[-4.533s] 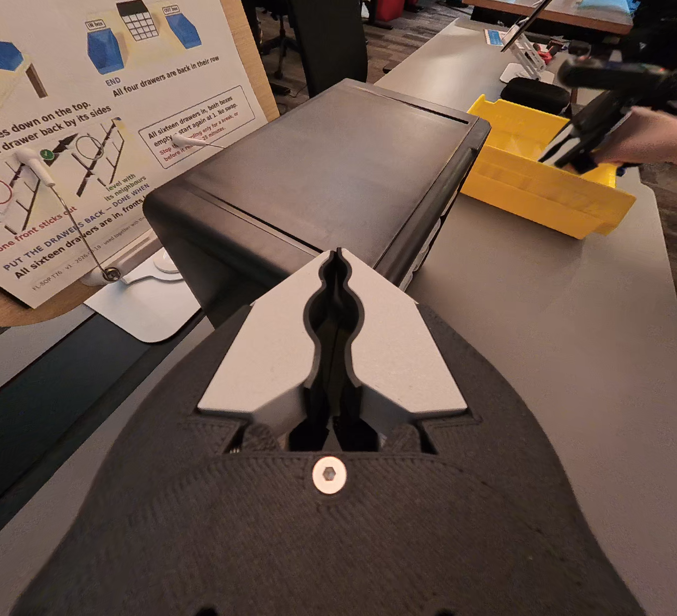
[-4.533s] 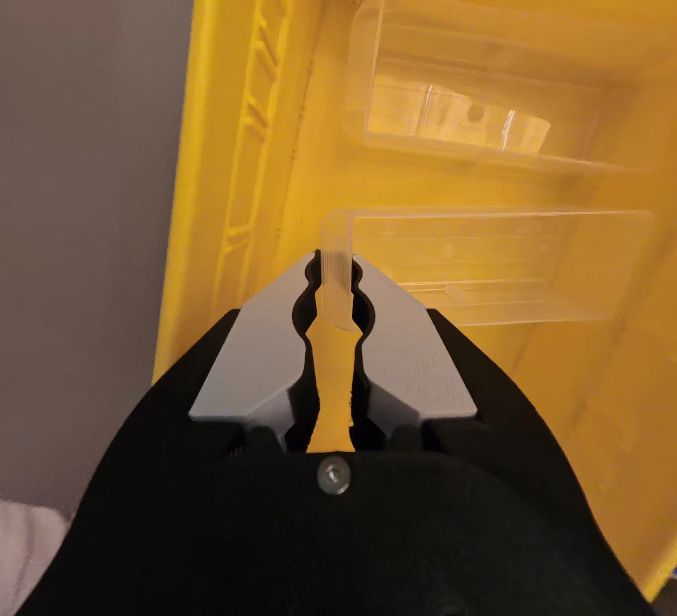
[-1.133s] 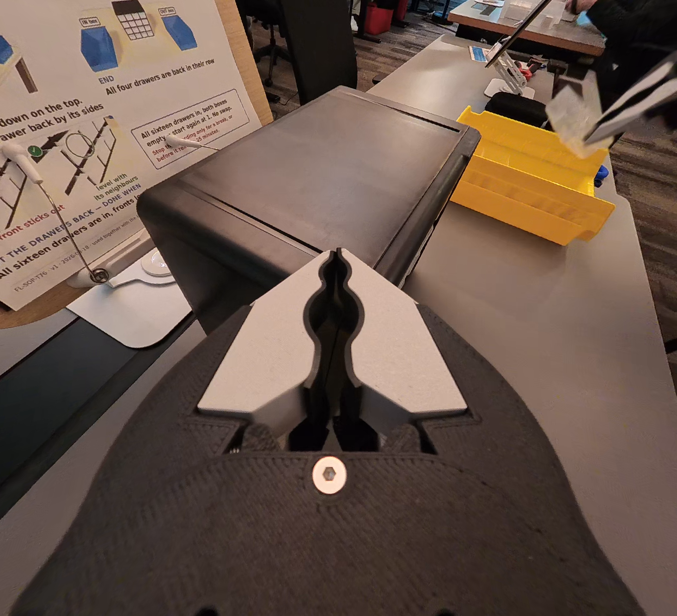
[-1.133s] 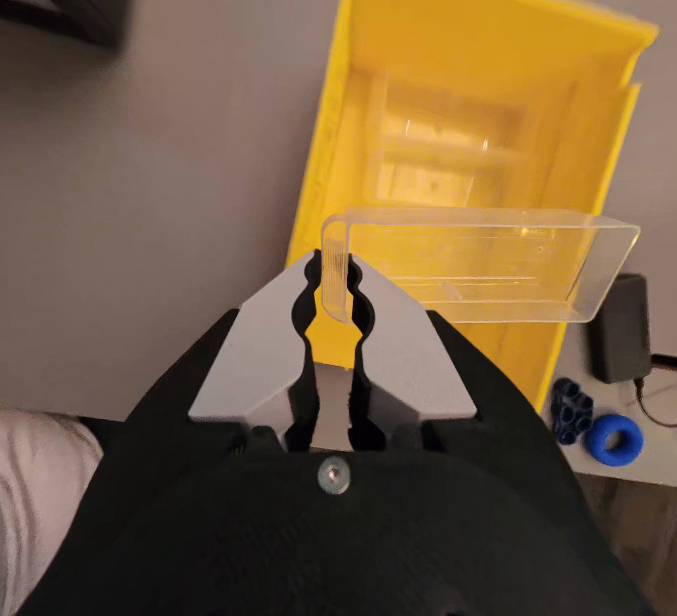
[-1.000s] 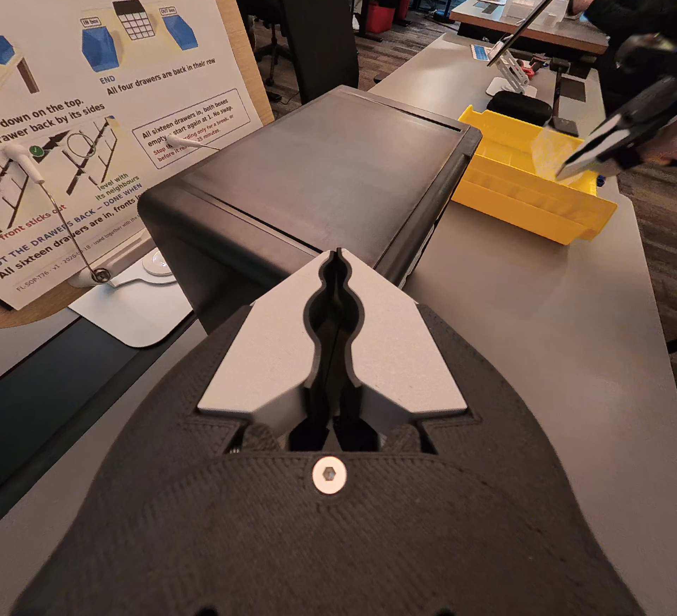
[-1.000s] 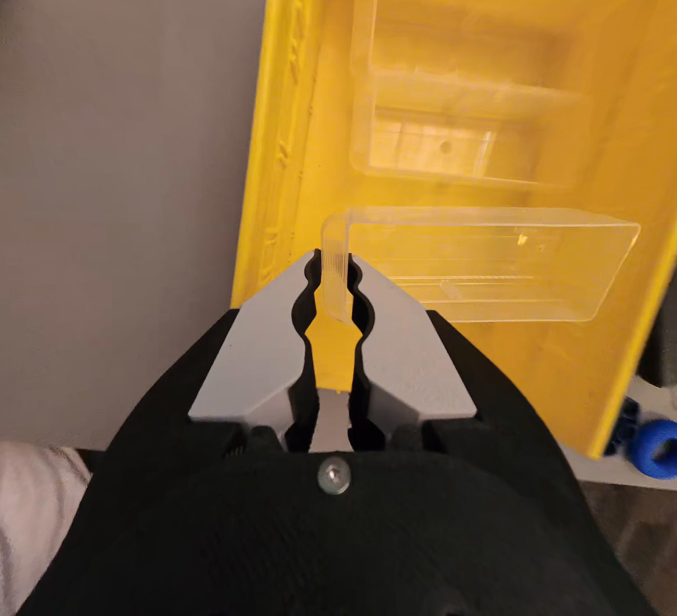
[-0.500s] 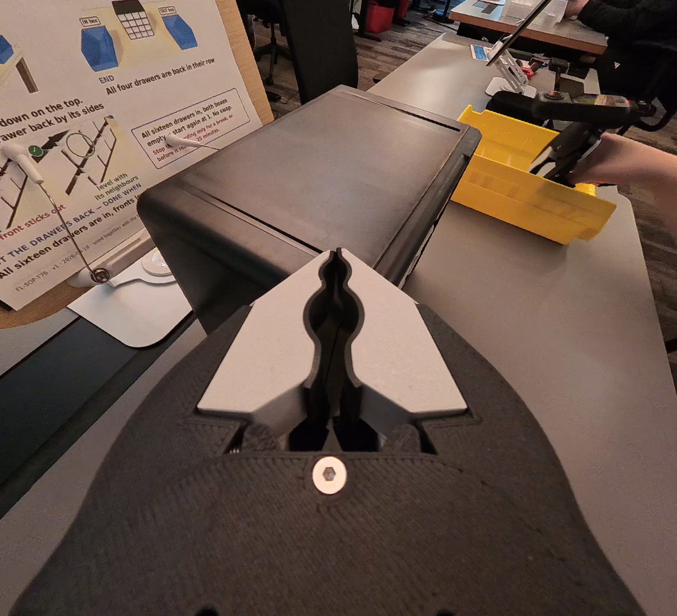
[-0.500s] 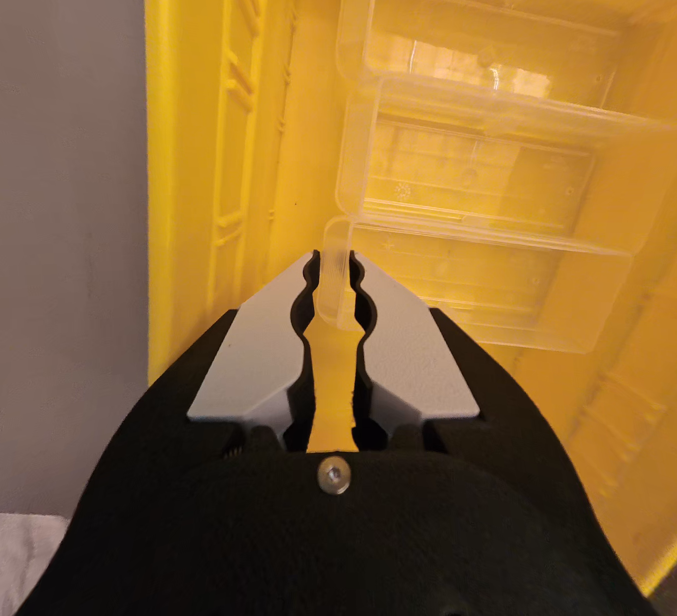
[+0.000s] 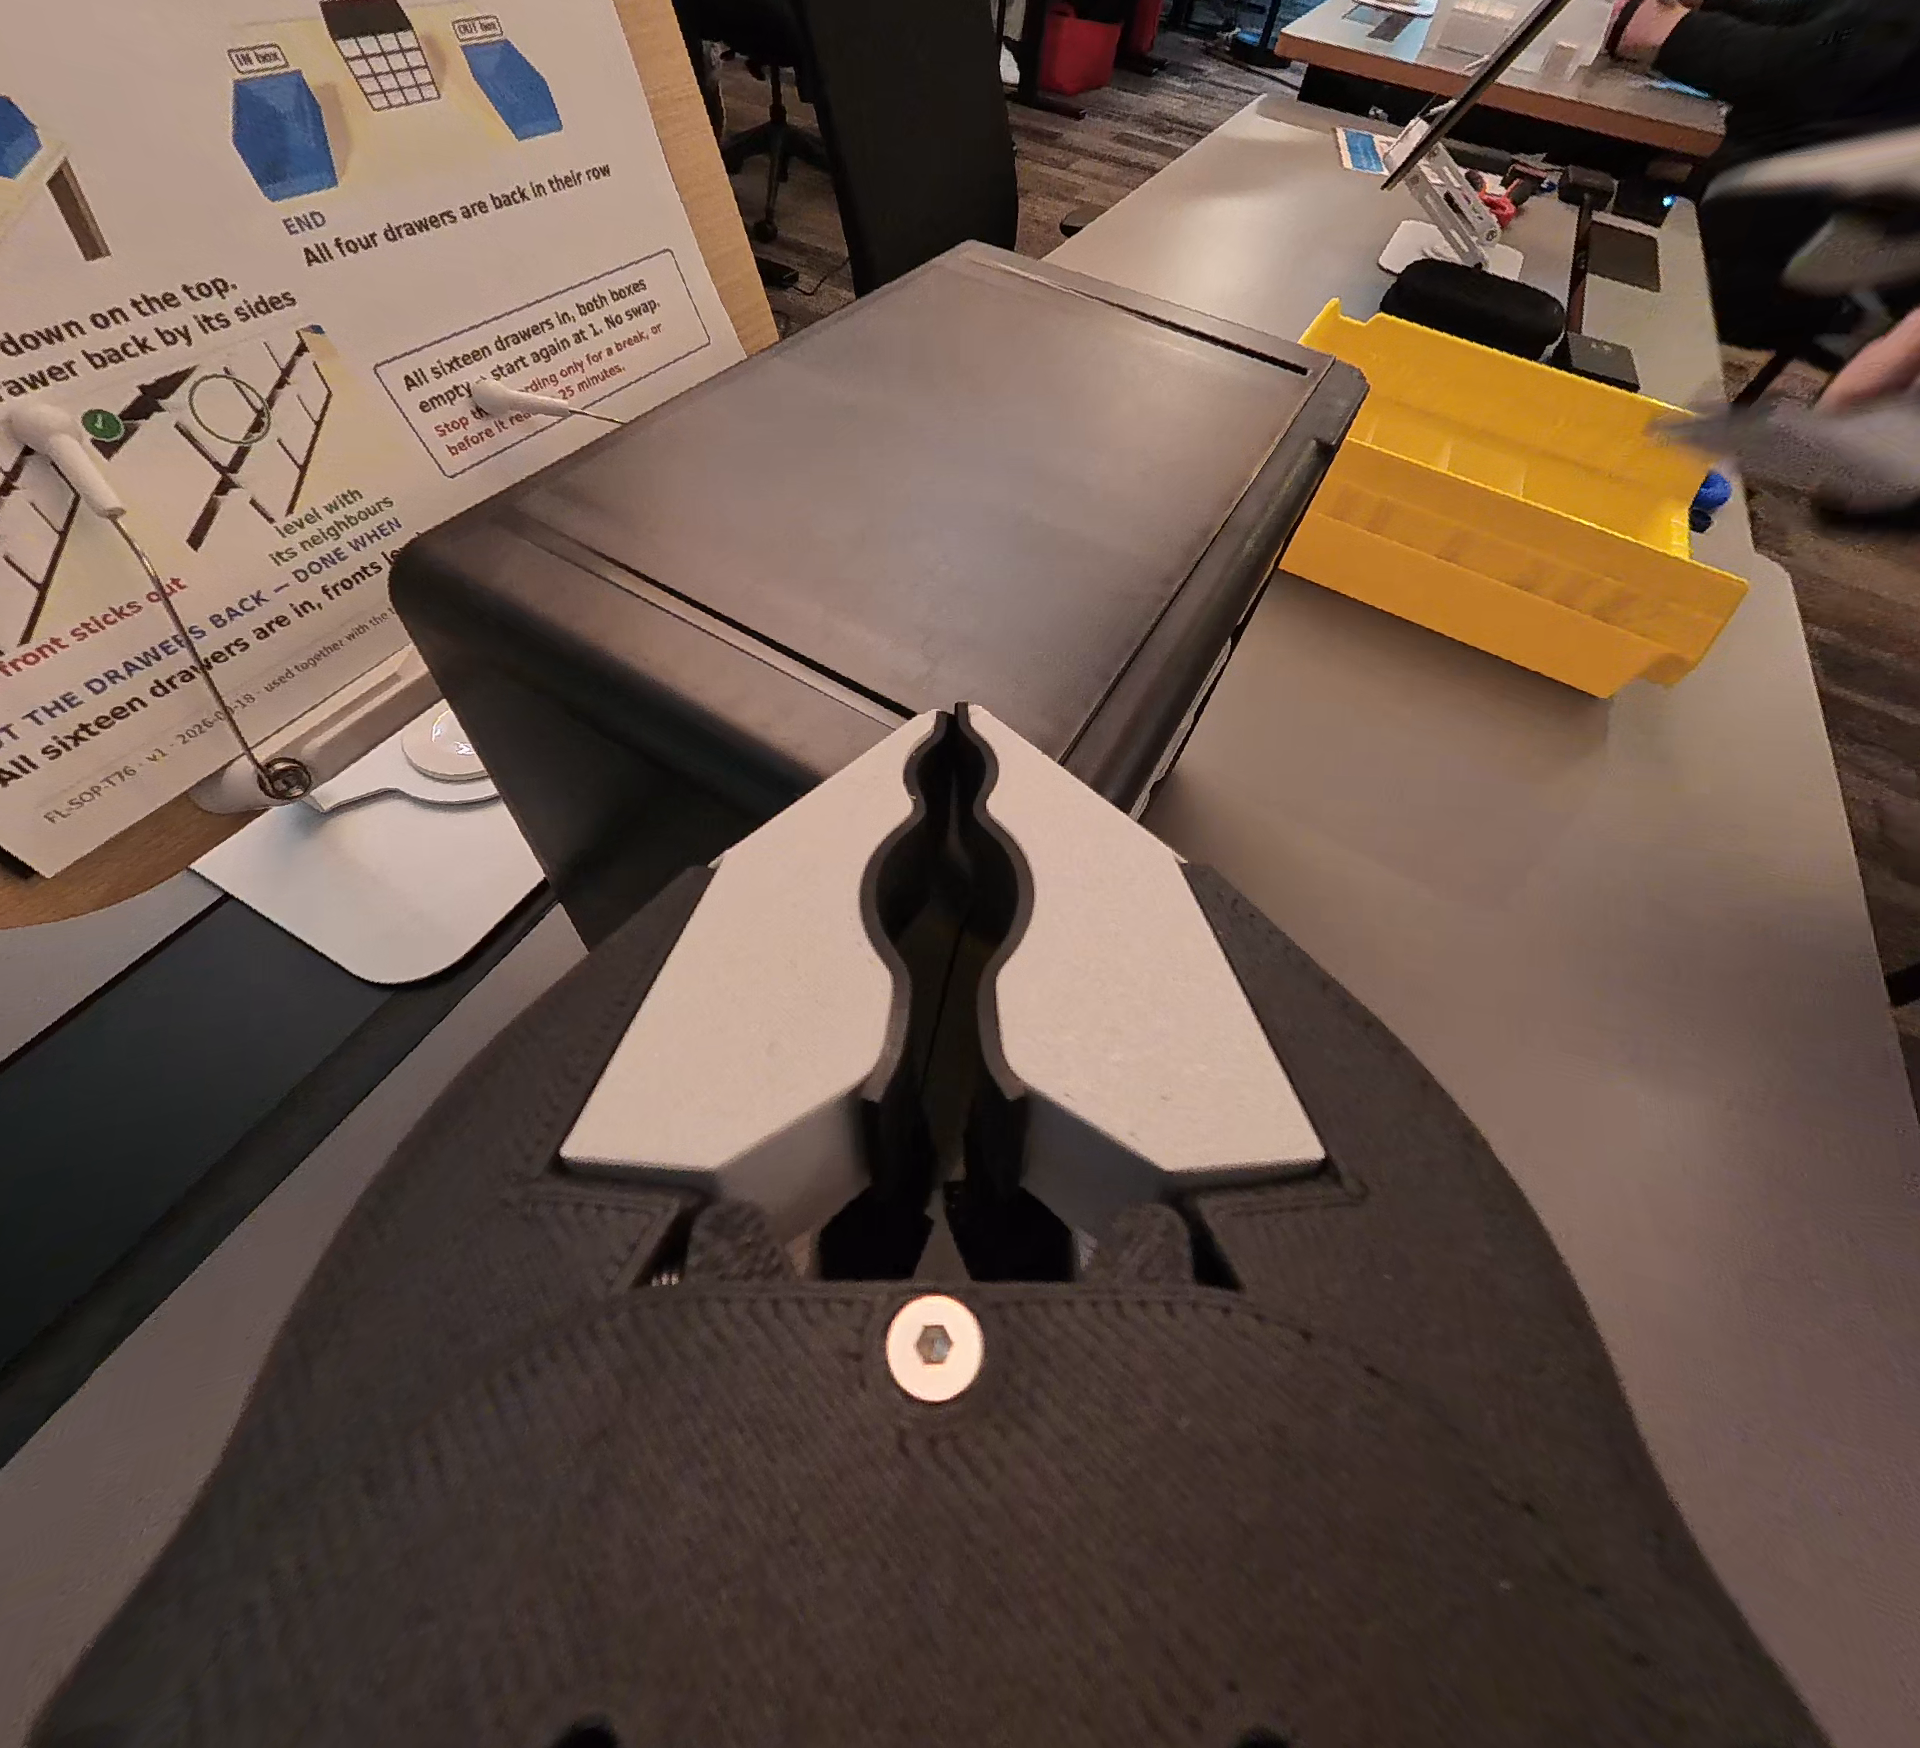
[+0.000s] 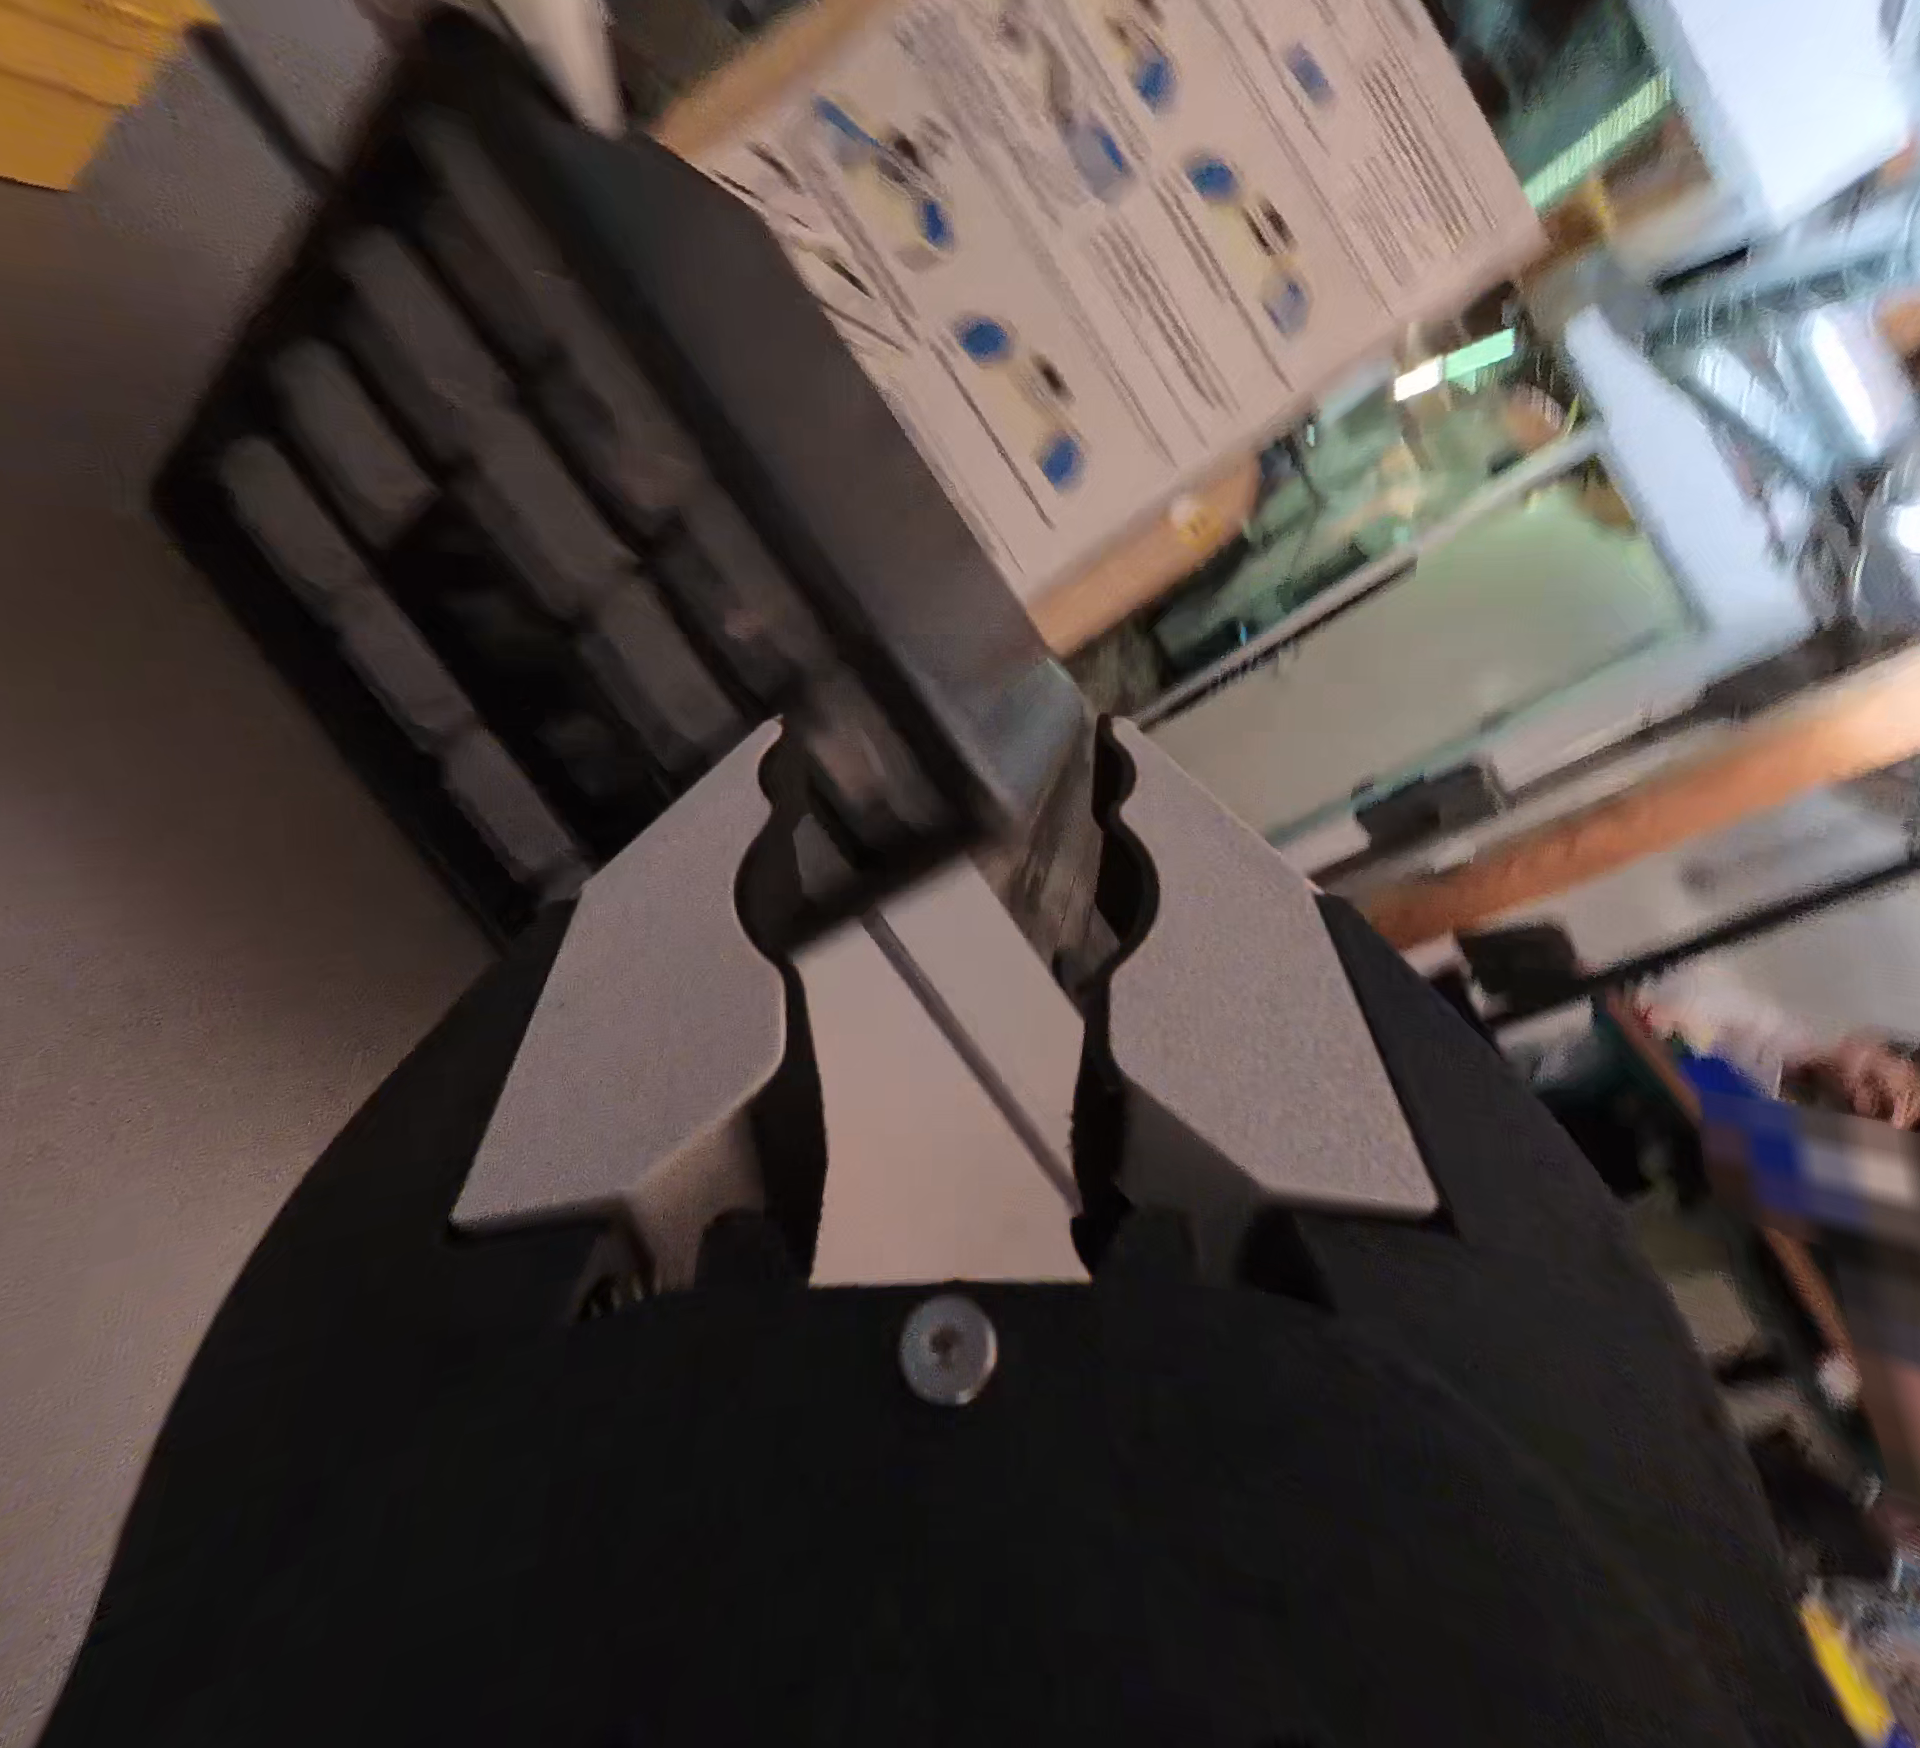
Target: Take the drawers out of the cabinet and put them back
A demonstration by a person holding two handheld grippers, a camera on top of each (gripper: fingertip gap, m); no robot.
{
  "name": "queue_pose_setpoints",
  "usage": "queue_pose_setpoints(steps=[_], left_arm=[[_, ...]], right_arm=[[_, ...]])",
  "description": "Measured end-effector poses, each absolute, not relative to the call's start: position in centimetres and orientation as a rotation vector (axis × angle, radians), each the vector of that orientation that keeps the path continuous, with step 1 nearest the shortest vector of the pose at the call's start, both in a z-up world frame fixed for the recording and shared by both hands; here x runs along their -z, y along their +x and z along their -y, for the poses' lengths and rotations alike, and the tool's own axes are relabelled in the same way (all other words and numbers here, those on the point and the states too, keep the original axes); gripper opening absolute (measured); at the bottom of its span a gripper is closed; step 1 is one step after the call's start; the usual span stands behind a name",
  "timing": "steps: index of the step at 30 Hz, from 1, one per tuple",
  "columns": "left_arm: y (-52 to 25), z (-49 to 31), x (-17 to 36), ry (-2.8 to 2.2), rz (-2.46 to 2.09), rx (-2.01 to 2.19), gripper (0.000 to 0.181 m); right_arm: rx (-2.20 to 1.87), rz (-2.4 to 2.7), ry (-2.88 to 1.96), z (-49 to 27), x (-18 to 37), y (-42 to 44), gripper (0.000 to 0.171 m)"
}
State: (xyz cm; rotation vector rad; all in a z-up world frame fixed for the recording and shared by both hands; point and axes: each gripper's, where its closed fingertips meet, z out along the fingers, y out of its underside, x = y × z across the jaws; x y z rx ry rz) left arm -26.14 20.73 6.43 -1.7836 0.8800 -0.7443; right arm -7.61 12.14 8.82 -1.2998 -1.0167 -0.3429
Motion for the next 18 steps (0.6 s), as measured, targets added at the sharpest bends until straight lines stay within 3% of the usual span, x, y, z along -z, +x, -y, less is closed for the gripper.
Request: queue_pose_setpoints(steps=[1,8,13,18], left_arm=[[-26.1,-20.7,-6.4,-1.785,-0.88,0.74,0.0],[-26.1,-20.7,-6.4,-1.789,-0.883,0.729,0.0],[-26.2,-20.7,-6.4,-1.784,-0.885,0.742,0.0],[-26.2,-20.7,-6.4,-1.783,-0.884,0.745,0.0]], right_arm=[[0.361,1.068,-1.243,-12.2,-7.1,-10.7,0.058],[0.59,1.323,-0.906,-14.4,2.6,-24.3,0.041],[0.711,1.369,-0.9,-17.2,5.2,-26.2,0.037],[0.781,1.385,-0.854,-18.2,5.6,-26.4,0.023]])
